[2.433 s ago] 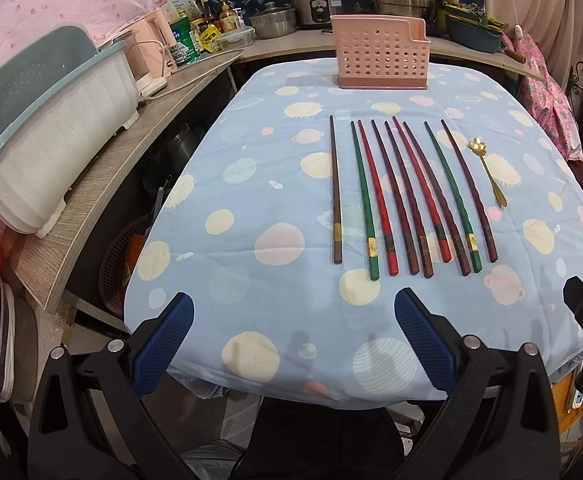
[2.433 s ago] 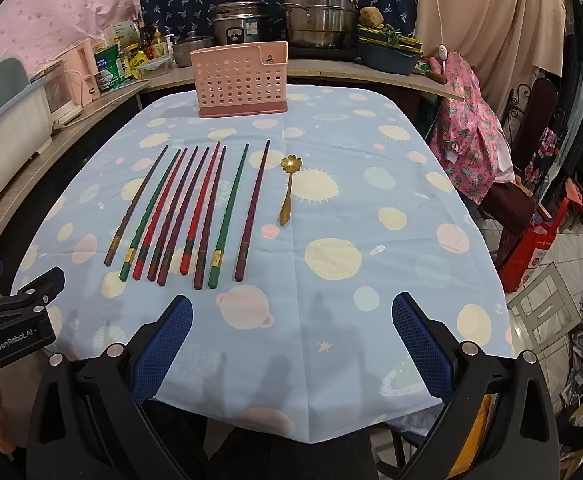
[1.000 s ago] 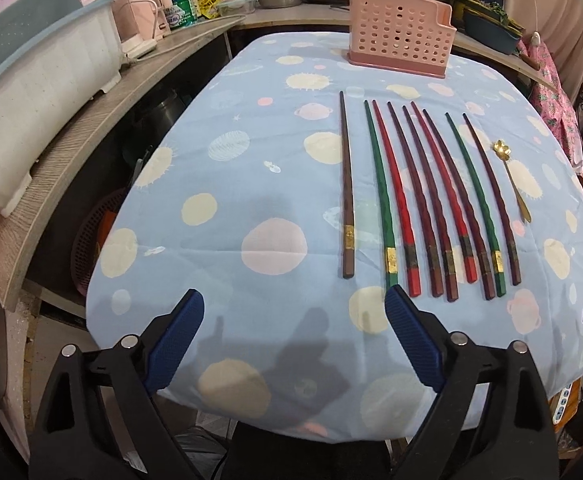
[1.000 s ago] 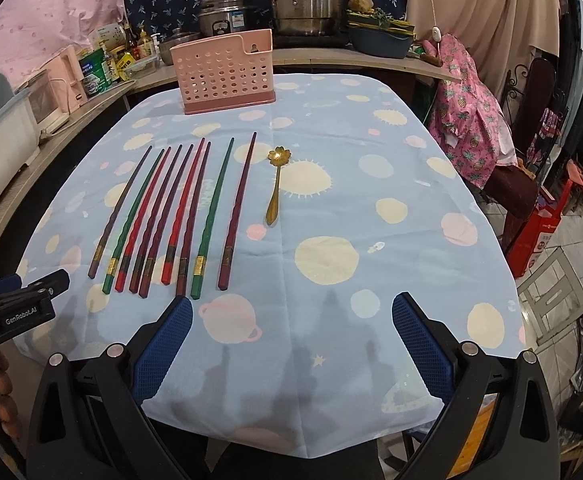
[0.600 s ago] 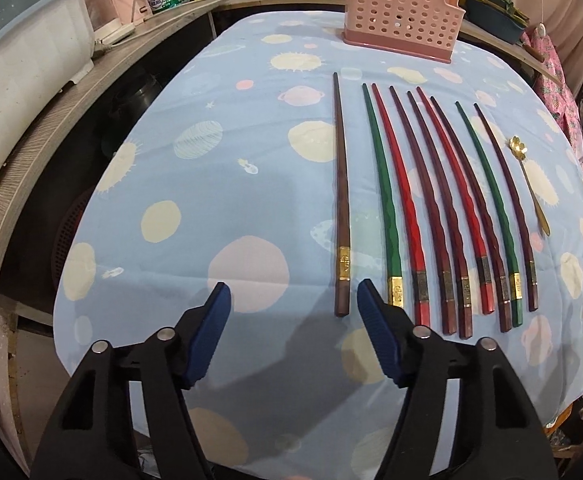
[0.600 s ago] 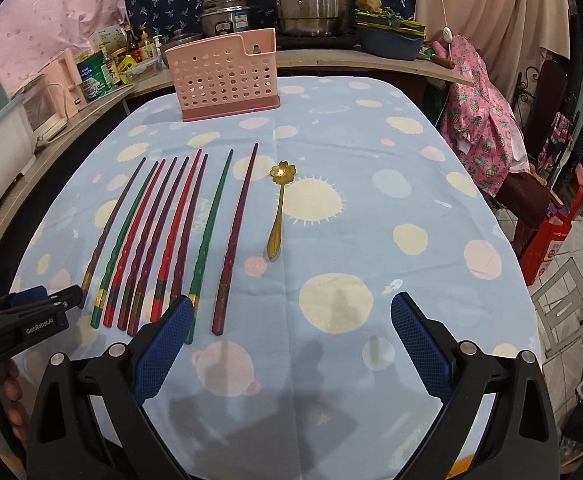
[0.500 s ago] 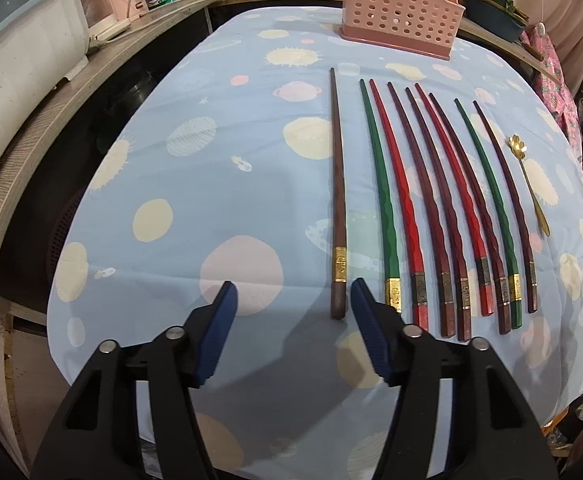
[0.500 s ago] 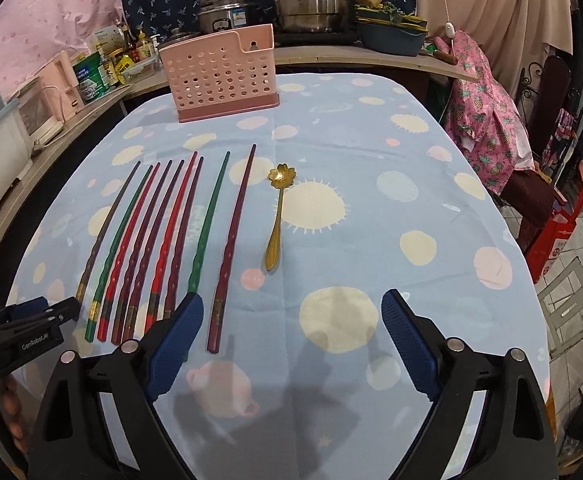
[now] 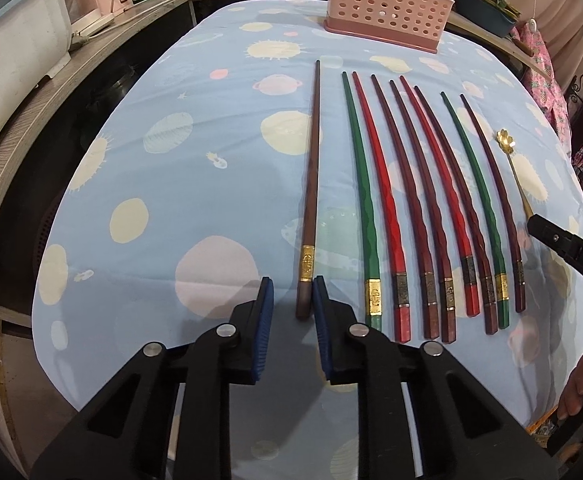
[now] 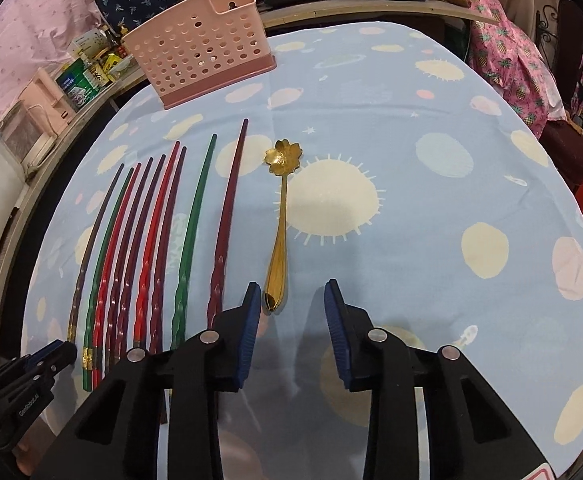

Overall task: Organize utensils
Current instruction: 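Grasp the gold spoon with the right tool while the left tool grasps the dark brown chopstick, then carry the spoon and chopstick into the pink holder and open both tools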

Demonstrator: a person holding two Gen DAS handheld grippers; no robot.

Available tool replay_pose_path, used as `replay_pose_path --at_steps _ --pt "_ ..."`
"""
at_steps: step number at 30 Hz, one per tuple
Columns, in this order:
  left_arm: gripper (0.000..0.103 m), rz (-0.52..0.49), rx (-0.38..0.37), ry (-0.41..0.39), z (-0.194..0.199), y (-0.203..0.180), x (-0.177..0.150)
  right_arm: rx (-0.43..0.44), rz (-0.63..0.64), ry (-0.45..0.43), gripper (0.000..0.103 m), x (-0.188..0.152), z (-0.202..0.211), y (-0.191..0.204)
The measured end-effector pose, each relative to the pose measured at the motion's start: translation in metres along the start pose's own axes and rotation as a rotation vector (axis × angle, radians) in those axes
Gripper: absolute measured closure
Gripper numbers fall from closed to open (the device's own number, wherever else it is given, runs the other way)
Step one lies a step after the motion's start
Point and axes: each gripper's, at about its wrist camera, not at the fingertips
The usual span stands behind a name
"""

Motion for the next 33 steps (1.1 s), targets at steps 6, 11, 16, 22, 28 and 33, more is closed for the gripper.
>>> replay_pose_path --at_steps 6,11,16,22,28,33 --pt "0.092 0.011 -0.009 0.007 -0.001 0.002 0.001 0.007 0.005 0.002 0.085 0.003 -0.003 0.000" --pt "0.094 0.022 -0.040 0.017 -0.001 0.006 0.001 0.001 0.012 0.004 0.093 0.001 -0.001 -0.001" --pt "0.095 0.034 -0.049 0.009 0.005 0.011 0.000 -0.012 0.023 -0.012 0.093 -0.002 0.009 -0.001" --pt "0.095 0.066 -0.059 -0.030 0.024 0.022 0.004 -0.013 0.025 -0.051 0.095 0.000 0.034 0.000" --pt "0.095 0.109 -0.068 -0.094 0.053 0.038 0.017 -0.013 0.038 -0.102 0.097 0.010 0.060 0.004" --pt "0.095 0.135 -0.074 -0.156 0.078 0.047 0.033 -0.011 0.053 -0.140 0.100 0.023 0.075 0.009"
Point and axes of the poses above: each gripper's, at about its wrist camera, not at the fingertips, and z roughly against the way its jaws point, y to its left, x to its top, and after that the axes turned 10 degrees about x, right-handed
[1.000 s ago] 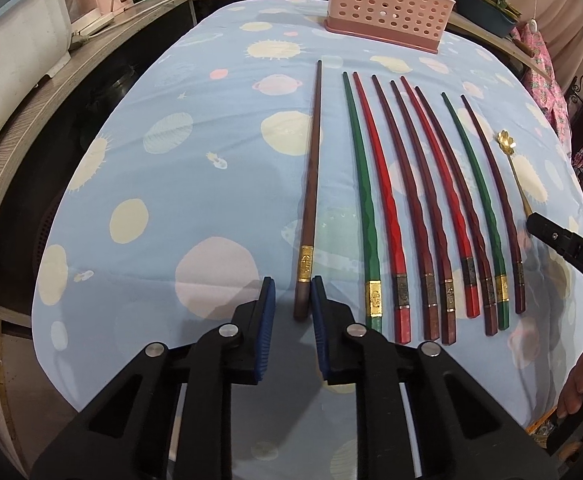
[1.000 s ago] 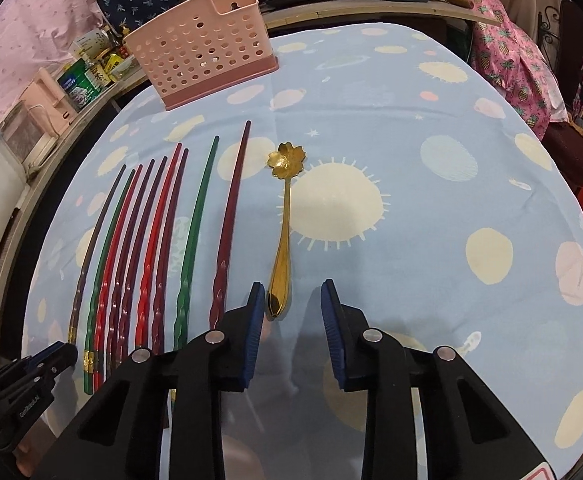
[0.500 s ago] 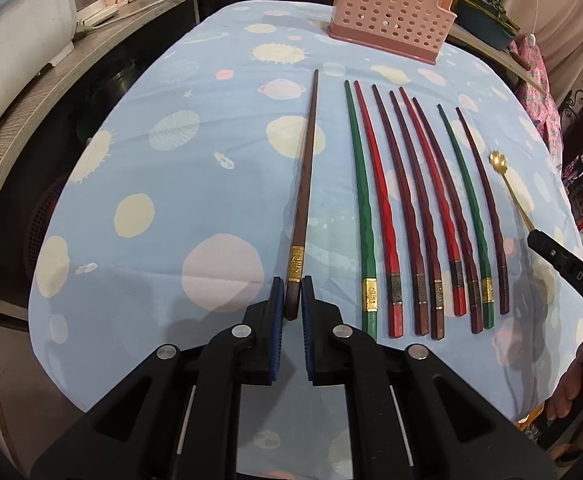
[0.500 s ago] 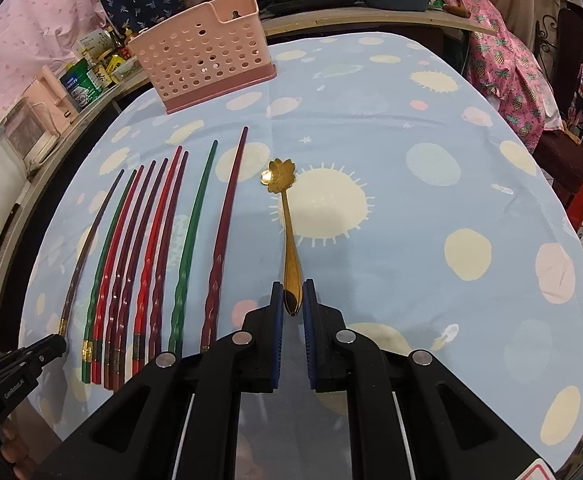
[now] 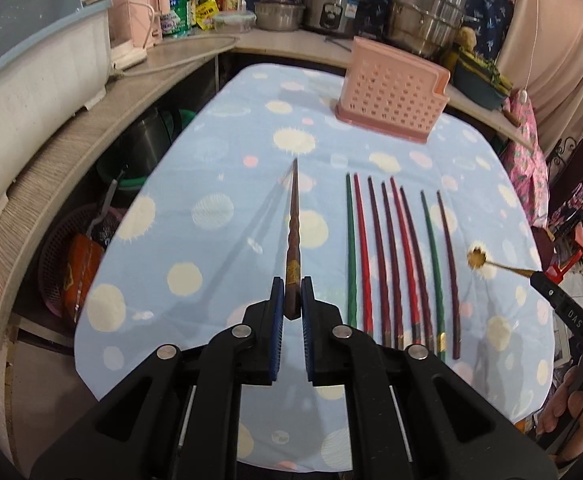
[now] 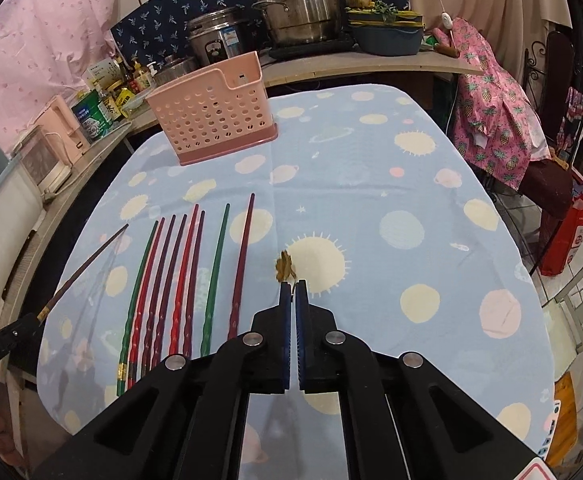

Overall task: Organize utensils
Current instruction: 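Carry the spoon and chopstick into the pink holder and open both tools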

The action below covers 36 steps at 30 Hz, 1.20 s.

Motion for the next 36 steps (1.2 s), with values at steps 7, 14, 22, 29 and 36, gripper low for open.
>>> replay_pose_path --at_steps 7,14,22,29,36 --pt "0.095 0.023 0.000 -0.078 0.021 0.004 0.033 0.009 0.014 -0.033 0.101 0.020 0.008 0.004" --pt "0.095 0.035 0.011 -0.170 0.034 0.002 0.078 0.013 0.033 -0.079 0.101 0.047 0.016 0.008" --pt "0.095 0.041 0.030 -0.257 0.041 -0.002 0.133 0.037 0.043 -0.116 0.101 0.079 0.016 0.015" --pt "0.096 0.051 -0.011 -0.319 0.051 -0.015 0.190 0.082 0.042 -0.157 0.101 0.128 0.008 0.021" --pt "0.096 0.072 -0.073 -0.436 0.078 -0.040 0.261 0.113 0.031 -0.215 0.101 0.200 -0.011 0.027"
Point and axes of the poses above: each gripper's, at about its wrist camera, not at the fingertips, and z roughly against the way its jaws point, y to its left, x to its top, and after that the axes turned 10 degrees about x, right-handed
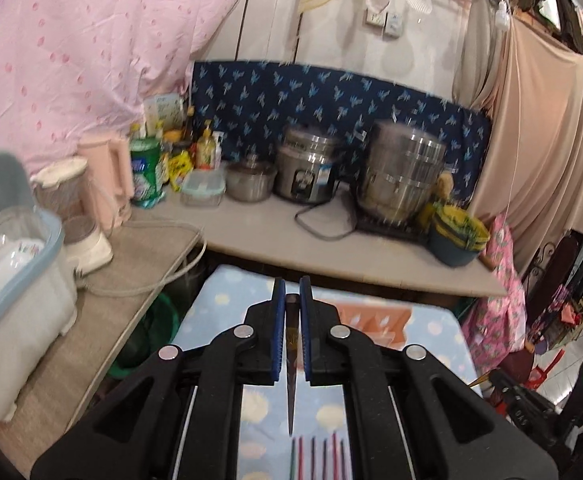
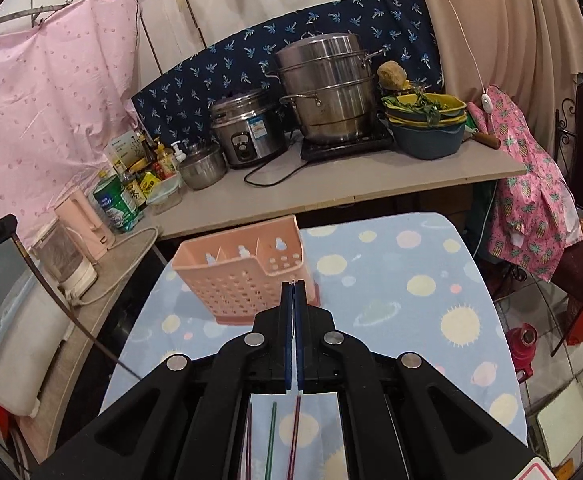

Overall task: Organize utensils
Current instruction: 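Carry the spoon and chopstick into the pink holder and open both tools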

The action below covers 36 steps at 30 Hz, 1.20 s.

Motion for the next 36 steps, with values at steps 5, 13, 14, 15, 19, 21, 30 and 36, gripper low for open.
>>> replay_pose_path --at_steps 5,13,14,15,19,21,30,36 --pt "0.096 0.013 -0.036 -0.083 -0.013 -0.028 0.049 0.007 0.000 -0.034 0.101 0.044 -0.031 0.000" --pt "0.096 0.004 -0.032 -0.106 -0.065 -0.060 0.077 0.002 -0.002 -0.023 0.101 0.079 -0.086 -0.004" --pt "0.096 0.002 -0.029 -0.096 -0.073 -0.062 0.075 -0.002 0.001 -0.016 0.101 0.080 -0.093 -0.005" --pt "0.096 0.000 -0.029 -0.083 -0.082 -0.063 0.073 -0.002 0.000 -0.007 0.101 0.079 -0.099 -0.006" --pt "0.096 -0.011 -0.021 -0.040 -0.106 -0.066 0.055 -0.004 -0.001 0.042 0.101 0.074 -0.125 -0.013" --pt "0.096 -0.013 -0.017 -0.019 -0.115 -0.066 0.048 -0.011 0.003 0.061 0.101 0.069 -0.135 -0.016" --pt "0.081 0.000 -0.001 0.059 -0.134 -0.051 0.024 -0.018 -0.002 0.050 0.084 0.061 -0.139 -0.021" --pt "0.050 0.006 0.041 0.036 -0.110 -0.037 0.014 -0.014 0.007 -0.002 0.067 0.058 -0.102 -0.014"
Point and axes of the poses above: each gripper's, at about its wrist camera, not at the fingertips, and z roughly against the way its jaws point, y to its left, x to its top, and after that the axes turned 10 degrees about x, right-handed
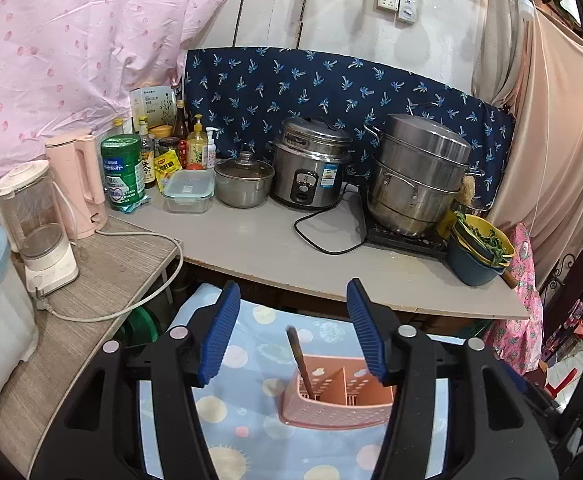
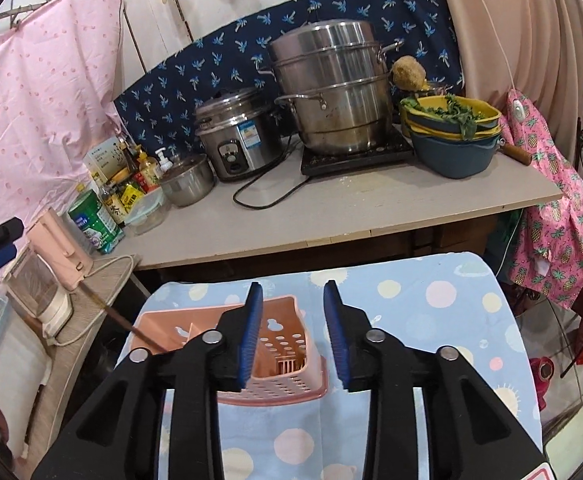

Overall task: Organize utensils
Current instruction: 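Carry the spoon and chopstick into the pink holder and open both tools, then grasp a dark red chopstick with the right tool while the left tool grasps a green chopstick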

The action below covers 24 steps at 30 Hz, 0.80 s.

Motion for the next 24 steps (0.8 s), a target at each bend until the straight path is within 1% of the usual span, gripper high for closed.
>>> replay_pose_path --at_steps 5,8,16,19,24 --pt "0.045 -0.030 0.036 0.013 0.023 0.012 -0.021 0.007 0.004 -0.010 0.061 -0.014 0.036 0.008" --pt "0.044 -0.058 0.059 0.022 0.037 0.019 -0.040 0.005 0.016 -0.004 0.059 -0.030 0.057 0.014" --pt "0.044 -0.115 0.099 0.059 0.073 0.034 -0.095 0.004 0.050 0.033 0.057 -0.081 0.100 0.029" --pt "0.044 -0.133 0.111 0.070 0.085 0.037 -0.115 0.007 0.058 0.039 0.053 -0.102 0.115 0.035" --pt "0.044 -0.145 0.112 0.115 0.096 0.043 -0.147 0.001 0.071 0.071 0.052 -0.134 0.132 0.041"
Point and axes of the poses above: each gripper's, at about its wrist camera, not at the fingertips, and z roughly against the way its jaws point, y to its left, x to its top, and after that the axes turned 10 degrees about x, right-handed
